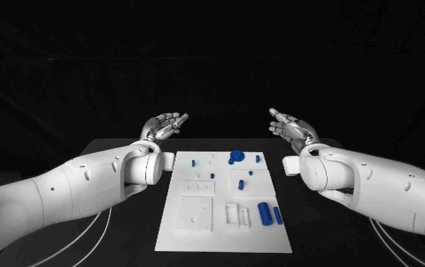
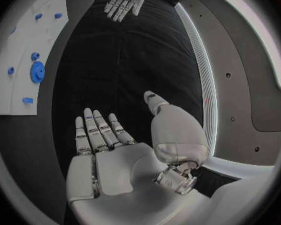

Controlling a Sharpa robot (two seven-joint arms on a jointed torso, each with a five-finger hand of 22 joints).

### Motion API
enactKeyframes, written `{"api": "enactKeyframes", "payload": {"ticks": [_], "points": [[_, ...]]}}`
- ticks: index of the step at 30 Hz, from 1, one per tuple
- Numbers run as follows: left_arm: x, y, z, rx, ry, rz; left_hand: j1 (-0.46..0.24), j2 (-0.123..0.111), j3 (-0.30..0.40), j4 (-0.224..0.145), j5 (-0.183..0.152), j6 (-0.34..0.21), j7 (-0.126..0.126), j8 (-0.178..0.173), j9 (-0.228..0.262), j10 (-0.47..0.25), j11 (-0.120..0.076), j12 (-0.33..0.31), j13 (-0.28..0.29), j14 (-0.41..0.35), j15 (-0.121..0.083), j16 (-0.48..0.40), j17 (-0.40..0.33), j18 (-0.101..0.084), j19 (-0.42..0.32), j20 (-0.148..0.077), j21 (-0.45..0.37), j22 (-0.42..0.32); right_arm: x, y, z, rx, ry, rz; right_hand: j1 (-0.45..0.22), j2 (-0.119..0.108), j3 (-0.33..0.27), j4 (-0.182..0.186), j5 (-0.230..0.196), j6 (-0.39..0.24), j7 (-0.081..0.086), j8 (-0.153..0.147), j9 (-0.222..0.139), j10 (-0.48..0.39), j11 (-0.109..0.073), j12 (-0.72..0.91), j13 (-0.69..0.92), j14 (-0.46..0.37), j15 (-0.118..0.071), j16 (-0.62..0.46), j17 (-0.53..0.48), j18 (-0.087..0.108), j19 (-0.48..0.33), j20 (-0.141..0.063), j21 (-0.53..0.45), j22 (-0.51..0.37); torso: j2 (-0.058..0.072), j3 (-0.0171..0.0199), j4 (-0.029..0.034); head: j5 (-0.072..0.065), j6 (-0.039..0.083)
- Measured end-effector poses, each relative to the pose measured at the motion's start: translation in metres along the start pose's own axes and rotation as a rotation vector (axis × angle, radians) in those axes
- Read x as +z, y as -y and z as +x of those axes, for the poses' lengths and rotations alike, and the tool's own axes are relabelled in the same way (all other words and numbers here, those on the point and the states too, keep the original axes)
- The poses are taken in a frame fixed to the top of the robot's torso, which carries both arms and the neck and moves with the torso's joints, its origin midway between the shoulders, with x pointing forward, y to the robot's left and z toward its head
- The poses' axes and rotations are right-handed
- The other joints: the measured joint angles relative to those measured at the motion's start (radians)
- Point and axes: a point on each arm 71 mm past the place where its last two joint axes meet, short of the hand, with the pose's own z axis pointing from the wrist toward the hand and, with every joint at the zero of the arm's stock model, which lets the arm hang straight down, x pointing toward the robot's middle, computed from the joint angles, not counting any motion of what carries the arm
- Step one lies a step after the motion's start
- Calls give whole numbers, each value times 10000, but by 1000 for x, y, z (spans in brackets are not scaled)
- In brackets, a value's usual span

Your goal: Assemble the parts on the task board

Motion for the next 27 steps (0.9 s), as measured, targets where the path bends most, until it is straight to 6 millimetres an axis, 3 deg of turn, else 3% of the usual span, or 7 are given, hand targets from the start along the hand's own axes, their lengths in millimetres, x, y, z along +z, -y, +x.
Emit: {"api": "enactKeyframes", "payload": {"ticks": [7,13,15,18,20,24,27], "points": [[18,10,-6,-7,-394,-259,354,-85,162,58,43,123,23,122,132,234,51,58,30,178,65,120,132,2,142,36,116,186,17,-12,-16,-181,-1001,660,647,18,-49,-89,36,231,16,216,167,459,82,41,49,367,69,242,242,1,24,50,0,263,1,0,0,1,0],[19,8,-6,-139,-661,-483,481,41,145,74,42,251,151,184,179,361,177,96,51,310,111,207,199,2,146,32,196,185,22,-14,-20,-417,-1587,988,1541,-17,-14,-820,36,1123,77,830,734,1651,70,280,173,917,91,539,404,160,448,68,82,1272,1,0,0,1,0],[19,8,-8,-174,-717,-522,576,136,47,52,42,317,217,194,207,512,242,117,66,472,103,285,250,2,236,-58,272,185,27,-14,-24,-963,-1558,821,1940,-54,203,-1228,155,1598,113,1075,888,2084,83,426,212,1219,179,683,457,159,856,57,210,2341,1,1,-1,14,-15],[19,7,-11,-219,-783,-556,794,353,-207,-106,42,563,196,277,231,827,364,248,107,760,106,417,301,3,460,-166,387,185,30,-15,-29,-1836,-1553,520,2166,-106,660,-1827,347,2268,162,1308,911,2773,-51,613,248,1824,159,915,518,498,1612,51,347,3404,0,6,-4,24,-51],[18,7,-12,-250,-839,-572,1082,642,-387,-393,42,934,221,411,271,1242,480,417,175,1343,137,687,393,3,893,-230,576,184,33,-16,-30,-2377,-1584,326,2205,-145,1112,-2436,398,2956,220,1511,894,3495,-281,813,306,2477,-40,1163,612,737,2207,34,435,3518,-1,6,-7,27,-77],[16,8,-16,-301,-993,-613,1687,1082,-478,-1201,566,1854,308,668,296,2372,651,892,350,2755,32,1254,543,460,1901,-307,1015,185,39,-18,-28,-3845,-1768,-130,2205,-145,1868,-3245,406,3986,371,1797,868,4630,-670,1125,436,3555,-442,1588,804,1088,3175,25,622,3433,-1,-1,-16,28,-94],[13,10,-18,-279,-1184,-591,1895,1290,-457,-1812,701,2697,430,884,290,3434,374,1345,506,3927,-403,1744,682,707,2786,-559,1414,188,41,-21,-21,-4893,-2065,-480,2133,-214,2421,-3585,406,4504,461,1815,856,5231,-872,1128,486,4768,-966,2079,1102,1679,4444,1,1008,3302,15,-5,-29,34,-96]]}}
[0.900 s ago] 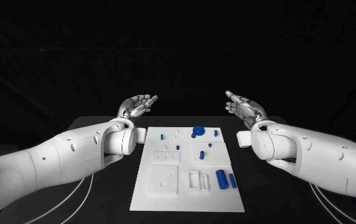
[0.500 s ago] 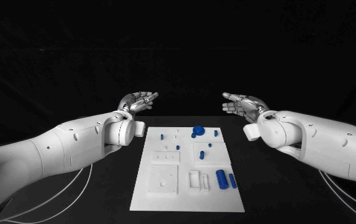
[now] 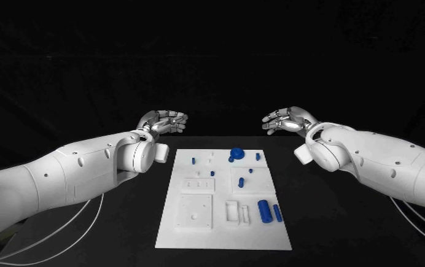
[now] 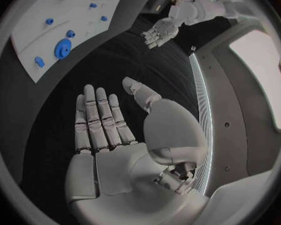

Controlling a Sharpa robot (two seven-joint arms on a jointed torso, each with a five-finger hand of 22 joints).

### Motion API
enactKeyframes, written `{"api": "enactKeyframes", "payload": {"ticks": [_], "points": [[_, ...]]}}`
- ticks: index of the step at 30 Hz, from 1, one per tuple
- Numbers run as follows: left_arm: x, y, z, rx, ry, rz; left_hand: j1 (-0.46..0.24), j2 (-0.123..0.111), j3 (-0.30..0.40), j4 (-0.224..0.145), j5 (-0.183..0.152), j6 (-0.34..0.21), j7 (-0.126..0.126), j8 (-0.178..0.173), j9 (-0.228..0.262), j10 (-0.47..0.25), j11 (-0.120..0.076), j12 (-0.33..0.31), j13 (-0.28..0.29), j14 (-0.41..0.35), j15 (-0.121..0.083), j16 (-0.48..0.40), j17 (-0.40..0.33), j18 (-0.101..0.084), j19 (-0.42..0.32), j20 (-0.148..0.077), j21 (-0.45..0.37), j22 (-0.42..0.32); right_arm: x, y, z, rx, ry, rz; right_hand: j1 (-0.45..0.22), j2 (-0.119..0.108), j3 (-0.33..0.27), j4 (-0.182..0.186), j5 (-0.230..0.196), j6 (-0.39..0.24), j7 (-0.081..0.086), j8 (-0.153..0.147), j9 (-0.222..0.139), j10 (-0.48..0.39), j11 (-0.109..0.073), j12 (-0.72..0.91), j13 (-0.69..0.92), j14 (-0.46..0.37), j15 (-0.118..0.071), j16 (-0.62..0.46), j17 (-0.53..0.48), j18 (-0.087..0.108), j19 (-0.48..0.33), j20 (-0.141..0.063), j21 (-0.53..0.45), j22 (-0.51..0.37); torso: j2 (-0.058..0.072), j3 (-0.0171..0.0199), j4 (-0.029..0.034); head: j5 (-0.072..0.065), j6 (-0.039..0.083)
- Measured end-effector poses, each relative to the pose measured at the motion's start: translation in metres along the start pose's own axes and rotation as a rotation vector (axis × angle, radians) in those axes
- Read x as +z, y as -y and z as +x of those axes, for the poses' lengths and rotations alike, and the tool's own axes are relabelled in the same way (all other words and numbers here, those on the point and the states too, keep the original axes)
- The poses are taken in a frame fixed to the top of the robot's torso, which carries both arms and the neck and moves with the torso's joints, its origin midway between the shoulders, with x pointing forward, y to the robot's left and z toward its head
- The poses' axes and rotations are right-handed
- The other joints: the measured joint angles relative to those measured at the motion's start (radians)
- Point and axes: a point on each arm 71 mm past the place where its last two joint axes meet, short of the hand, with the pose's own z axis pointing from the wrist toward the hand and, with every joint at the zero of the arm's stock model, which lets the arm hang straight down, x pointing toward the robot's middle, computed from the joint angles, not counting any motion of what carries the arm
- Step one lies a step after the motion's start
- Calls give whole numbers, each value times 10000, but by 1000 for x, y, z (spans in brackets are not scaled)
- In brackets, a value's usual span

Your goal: Assemble the parts on the task board

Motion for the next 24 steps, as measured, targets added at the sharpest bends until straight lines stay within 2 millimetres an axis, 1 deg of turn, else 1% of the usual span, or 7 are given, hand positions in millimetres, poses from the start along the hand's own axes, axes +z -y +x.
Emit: {"api": "enactKeyframes", "payload": {"ticks": [2,5,10,12,16,20,24], "points": [[-2,2,0,17,-159,41,-18,93,31,-403,11,413,55,5,-51,534,-229,231,66,688,-302,298,123,77,558,-195,293,0,2,-6,3,-701,-171,-283,32,-28,250,-45,59,307,50,46,0,525,-207,151,106,1158,-574,590,383,435,1254,-61,493,-22,28,-3,-8,14,2],[-6,8,1,-22,-609,141,-283,358,51,-1025,11,865,-57,31,-160,1412,-630,641,269,1596,-759,839,412,165,1326,-509,802,0,7,-24,9,-2146,-514,-922,190,-186,414,-43,77,628,76,68,0,930,-408,177,195,2368,-1154,1191,911,496,2691,-376,984,-144,96,-3,-20,23,36],[-12,18,8,68,-1471,400,-1158,647,446,-2108,-146,1248,-123,-265,-383,1802,-787,696,431,1807,-942,1213,685,154,1619,-865,1277,-8,11,-42,25,-4353,-1073,-1688,310,-409,291,-46,271,906,-29,68,0,1507,-755,177,337,3692,-1622,2016,1656,496,4406,-1015,1616,-191,292,-3,-35,24,135],[-15,22,12,84,-1804,488,-1386,678,642,-2376,-146,1276,-150,-298,-413,1802,-788,696,468,1807,-942,1281,740,9,1607,-1015,1375,-9,13,-46,31,-5226,-1259,-1901,351,-450,198,-59,271,1033,-79,68,0,1790,-857,226,433,3916,-1786,2284,1889,495,4817,-1201,1785,-166,356,-3,-35,19,142],[-22,28,15,72,-2202,627,-1509,658,832,-2621,-145,1283,-157,-363,-447,1741,-727,509,467,1807,-943,1281,743,-84,1552,-1071,1375,-9,13,-57,41,-6564,-1511,-2347,477,-576,103,-44,271,1210,-156,68,1,1783,-941,25,453,4487,-1885,3043,2400,409,5594,-1559,2253,44,512,-3,-30,18,208],[-29,33,16,-12,-2454,703,-1659,599,975,-2764,-79,1282,-157,-444,-464,1619,-605,325,409,1807,-943,1281,730,-104,1524,-1099,1375,-8,13,-66,48,-7635,-1624,-2688,571,-590,32,-29,271,1385,-226,12,-37,1488,-827,-329,286,4667,-1823,3801,2895,353,6012,-1785,2627,232,688,5,7,6,311],[-35,37,14,-61,-2588,779,-1679,579,1022,-2866,-37,1318,-121,-444,-464,1619,-605,307,409,1781,-917,1270,718,-156,1515,-1107,1375,-8,13,-74,54,-8554,-1636,-2967,648,-667,20,-17,186,1533,-253,-65,-89,1580,-847,-469,170,4627,-1782,4430,3307,377,6177,-1902,2901,234,897,46,81,-32,461]]}}
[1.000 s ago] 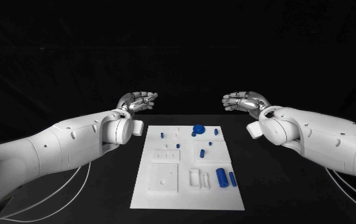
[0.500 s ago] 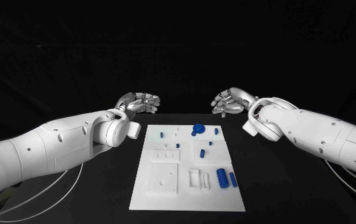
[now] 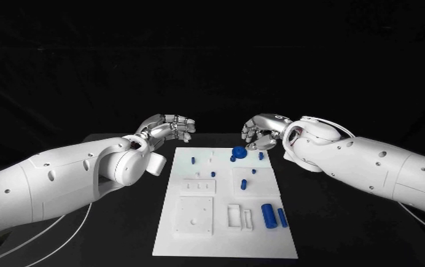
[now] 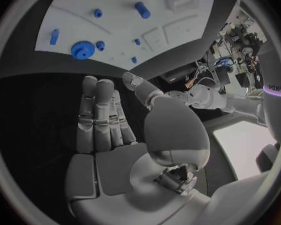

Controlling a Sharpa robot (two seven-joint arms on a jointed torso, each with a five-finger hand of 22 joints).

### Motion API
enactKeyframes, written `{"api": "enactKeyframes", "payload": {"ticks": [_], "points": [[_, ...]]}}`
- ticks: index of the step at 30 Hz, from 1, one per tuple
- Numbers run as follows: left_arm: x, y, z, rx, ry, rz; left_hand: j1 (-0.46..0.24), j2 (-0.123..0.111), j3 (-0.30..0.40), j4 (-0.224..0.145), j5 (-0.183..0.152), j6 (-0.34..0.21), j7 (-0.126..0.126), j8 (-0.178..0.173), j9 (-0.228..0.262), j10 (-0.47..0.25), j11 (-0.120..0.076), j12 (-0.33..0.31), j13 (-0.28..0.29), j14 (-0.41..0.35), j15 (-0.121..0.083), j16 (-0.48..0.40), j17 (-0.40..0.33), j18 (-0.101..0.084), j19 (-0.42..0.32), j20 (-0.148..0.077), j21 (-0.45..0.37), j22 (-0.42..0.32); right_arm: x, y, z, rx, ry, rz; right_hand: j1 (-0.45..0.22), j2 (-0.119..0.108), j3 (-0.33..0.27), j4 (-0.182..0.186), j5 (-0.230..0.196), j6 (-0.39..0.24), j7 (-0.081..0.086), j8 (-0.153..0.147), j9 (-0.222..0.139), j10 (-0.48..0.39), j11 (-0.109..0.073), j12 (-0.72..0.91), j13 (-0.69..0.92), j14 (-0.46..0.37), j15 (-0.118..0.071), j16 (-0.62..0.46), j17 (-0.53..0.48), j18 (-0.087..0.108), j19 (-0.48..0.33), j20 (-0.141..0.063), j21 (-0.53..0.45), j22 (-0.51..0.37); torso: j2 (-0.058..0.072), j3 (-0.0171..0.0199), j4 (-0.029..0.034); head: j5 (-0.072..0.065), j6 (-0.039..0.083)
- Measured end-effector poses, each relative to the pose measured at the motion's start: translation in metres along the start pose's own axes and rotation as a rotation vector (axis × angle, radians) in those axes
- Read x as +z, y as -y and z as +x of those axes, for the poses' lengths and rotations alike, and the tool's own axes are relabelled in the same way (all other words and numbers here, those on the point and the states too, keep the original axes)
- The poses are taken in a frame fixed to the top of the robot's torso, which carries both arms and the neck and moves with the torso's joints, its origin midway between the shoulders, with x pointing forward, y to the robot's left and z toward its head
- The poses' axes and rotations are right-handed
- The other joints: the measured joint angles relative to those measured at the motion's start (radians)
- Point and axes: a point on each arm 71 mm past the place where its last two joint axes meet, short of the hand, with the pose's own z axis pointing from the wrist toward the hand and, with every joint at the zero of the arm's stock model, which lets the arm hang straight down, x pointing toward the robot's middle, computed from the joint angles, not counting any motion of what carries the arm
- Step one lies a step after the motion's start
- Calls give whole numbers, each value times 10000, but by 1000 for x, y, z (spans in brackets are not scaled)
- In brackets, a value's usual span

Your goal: Assemble the parts on the task board

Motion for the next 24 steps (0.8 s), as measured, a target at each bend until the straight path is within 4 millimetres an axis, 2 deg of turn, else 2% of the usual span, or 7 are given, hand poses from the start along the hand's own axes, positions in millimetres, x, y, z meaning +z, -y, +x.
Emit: {"api": "enactKeyframes", "payload": {"ticks": [4,9,17,20,24], "points": [[-3,8,5,-50,-200,142,-128,-24,51,-105,0,0,0,0,0,120,-87,-26,8,-13,13,-58,-13,-5,0,0,72,0,2,-4,1,-812,-36,-27,143,-142,87,-17,-304,127,-31,-32,-28,182,-32,-21,-32,-18,-24,421,217,0,117,-107,248,0,222,28,73,-47,125],[-7,16,7,-81,-327,286,-137,-33,52,-107,0,0,0,0,1,162,-93,-26,19,-13,13,-58,-13,-8,0,1,76,0,4,-6,1,-1395,-18,3,160,-160,337,-29,-521,231,-30,-99,-75,272,-14,-166,-91,-6,-36,847,395,-29,203,-191,550,-1,419,30,145,-105,200],[-12,27,10,-109,-481,527,-234,-50,82,-137,-1,0,0,-30,0,162,-93,-103,17,-13,13,-58,-13,-22,0,2,76,-1,10,-11,1,-2153,30,9,199,-200,502,-26,-606,282,-10,-215,-109,359,1,-326,-165,20,-60,1396,544,-45,291,-246,1032,-2,723,-21,232,-183,278],[-14,31,11,-114,-519,592,-296,-112,82,-137,-1,0,0,-57,1,90,-21,-219,-12,-17,9,-58,-26,-81,-36,-34,76,-1,11,-11,1,-2355,42,20,151,-247,502,-26,-671,291,-18,-271,-117,359,1,-392,-184,22,-61,1619,610,-55,292,-246,1232,-2,803,-36,254,-197,292],[-14,33,12,-112,-564,630,-387,-127,107,-162,-1,-36,35,-57,-10,-2,69,-329,-43,-84,12,-106,-32,-88,-75,3,76,-1,12,-9,1,-2576,93,83,186,-293,541,-10,-683,291,-18,-330,-139,359,1,-470,-237,34,-71,1740,632,-57,293,-247,1354,-2,908,-75,326,-281,338]]}}
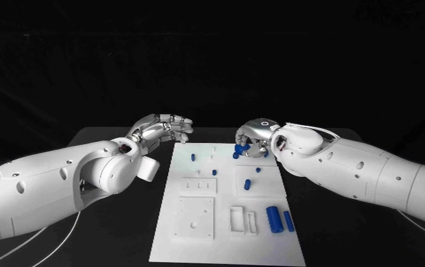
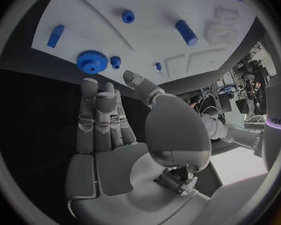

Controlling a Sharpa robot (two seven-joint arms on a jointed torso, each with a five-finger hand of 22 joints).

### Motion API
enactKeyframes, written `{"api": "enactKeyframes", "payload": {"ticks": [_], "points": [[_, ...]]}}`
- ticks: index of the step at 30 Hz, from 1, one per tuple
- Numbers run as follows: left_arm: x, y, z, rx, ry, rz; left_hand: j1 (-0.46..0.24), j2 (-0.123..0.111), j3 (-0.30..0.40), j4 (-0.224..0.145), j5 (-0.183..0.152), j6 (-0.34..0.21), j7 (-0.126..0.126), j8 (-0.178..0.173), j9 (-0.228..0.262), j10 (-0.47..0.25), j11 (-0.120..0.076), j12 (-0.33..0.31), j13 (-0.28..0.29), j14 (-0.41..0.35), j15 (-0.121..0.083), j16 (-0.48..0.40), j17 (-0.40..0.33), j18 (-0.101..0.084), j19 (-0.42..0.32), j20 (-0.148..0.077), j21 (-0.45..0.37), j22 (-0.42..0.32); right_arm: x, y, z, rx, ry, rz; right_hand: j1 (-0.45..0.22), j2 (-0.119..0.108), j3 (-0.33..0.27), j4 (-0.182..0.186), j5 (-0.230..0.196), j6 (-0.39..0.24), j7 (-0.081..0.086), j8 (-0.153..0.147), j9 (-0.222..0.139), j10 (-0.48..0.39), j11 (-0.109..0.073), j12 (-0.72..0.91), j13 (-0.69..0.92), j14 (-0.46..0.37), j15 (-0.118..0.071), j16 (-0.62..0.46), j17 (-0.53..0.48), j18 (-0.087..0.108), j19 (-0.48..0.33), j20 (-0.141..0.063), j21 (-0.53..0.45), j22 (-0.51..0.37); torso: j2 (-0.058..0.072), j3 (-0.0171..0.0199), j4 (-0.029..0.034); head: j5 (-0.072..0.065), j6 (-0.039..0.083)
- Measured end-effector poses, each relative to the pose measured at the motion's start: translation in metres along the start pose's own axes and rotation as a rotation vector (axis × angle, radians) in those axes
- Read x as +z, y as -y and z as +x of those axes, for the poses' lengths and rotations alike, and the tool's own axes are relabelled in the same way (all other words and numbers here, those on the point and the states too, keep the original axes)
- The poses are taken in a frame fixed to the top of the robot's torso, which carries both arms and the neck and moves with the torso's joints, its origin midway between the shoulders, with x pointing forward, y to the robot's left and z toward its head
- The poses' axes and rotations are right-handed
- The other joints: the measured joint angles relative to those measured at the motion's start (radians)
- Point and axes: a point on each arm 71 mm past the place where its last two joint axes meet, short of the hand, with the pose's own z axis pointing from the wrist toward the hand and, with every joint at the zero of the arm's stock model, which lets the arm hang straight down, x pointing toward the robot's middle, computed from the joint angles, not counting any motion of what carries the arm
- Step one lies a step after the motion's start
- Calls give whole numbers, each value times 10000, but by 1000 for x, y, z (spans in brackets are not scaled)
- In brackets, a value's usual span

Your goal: Assemble the parts on the task board

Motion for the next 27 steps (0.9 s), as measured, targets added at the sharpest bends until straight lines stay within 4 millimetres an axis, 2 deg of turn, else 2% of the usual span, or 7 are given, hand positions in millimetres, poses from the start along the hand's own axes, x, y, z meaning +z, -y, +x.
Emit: {"api": "enactKeyframes", "payload": {"ticks": [4,8,14,17,26,27], "points": [[0,0,1,-9,-33,3,0,0,0,0,0,0,-1,0,0,0,0,0,-9,0,0,0,-7,-4,0,0,0,0,2,-1,0,-157,35,32,-40,-40,43,11,-102,0,0,-1,0,-39,38,0,-34,-59,59,107,0,-1,1,0,70,0,86,-33,80,-68,69],[0,1,3,-18,-79,11,-28,-29,0,0,0,0,0,0,0,0,0,-39,-9,0,0,0,-7,-7,0,0,0,0,5,-2,0,-285,62,62,-40,-40,98,9,-145,-1,-1,-1,-12,-39,38,-38,-60,-74,75,173,-1,-3,1,-1,119,-1,151,-57,116,-109,118],[0,1,4,-15,-93,10,-39,-40,0,0,-12,0,-1,-42,0,0,0,-45,-9,-35,35,0,-7,-13,-13,14,0,-1,9,-5,1,-465,76,99,-2,-78,117,12,-258,-2,-1,-40,-11,-76,74,-38,-87,-76,76,189,-10,-7,1,0,159,-1,261,-73,135,-142,188],[0,1,3,-12,-88,5,-112,-33,0,0,-46,0,-1,-49,0,0,0,-45,-13,-35,35,0,-7,-13,-35,36,0,2,9,-5,1,-530,78,133,-97,-174,367,25,-543,-2,-1,-39,-11,-76,73,-38,-131,-77,78,261,-62,-10,1,0,275,-2,314,-75,136,-156,221],[0,1,1,8,-29,-18,-179,-83,0,0,-86,0,-1,-49,1,-36,35,-86,-17,-35,35,0,-7,-27,-34,37,0,7,8,-3,3,-665,49,297,-133,-210,633,41,-780,67,11,-39,-10,-77,73,-38,-154,-91,93,392,-161,-17,2,0,386,-2,435,-74,146,-197,276],[0,1,0,8,-25,-19,-179,-83,0,0,-86,0,-1,-49,1,-36,35,-86,-17,-35,35,0,-7,-29,-34,37,0,6,8,-3,3,-672,44,310,-133,-210,748,62,-966,70,9,-39,-10,-77,73,-38,-155,-92,95,442,-182,-18,2,1,409,-2,445,-74,143,-197,281]]}}
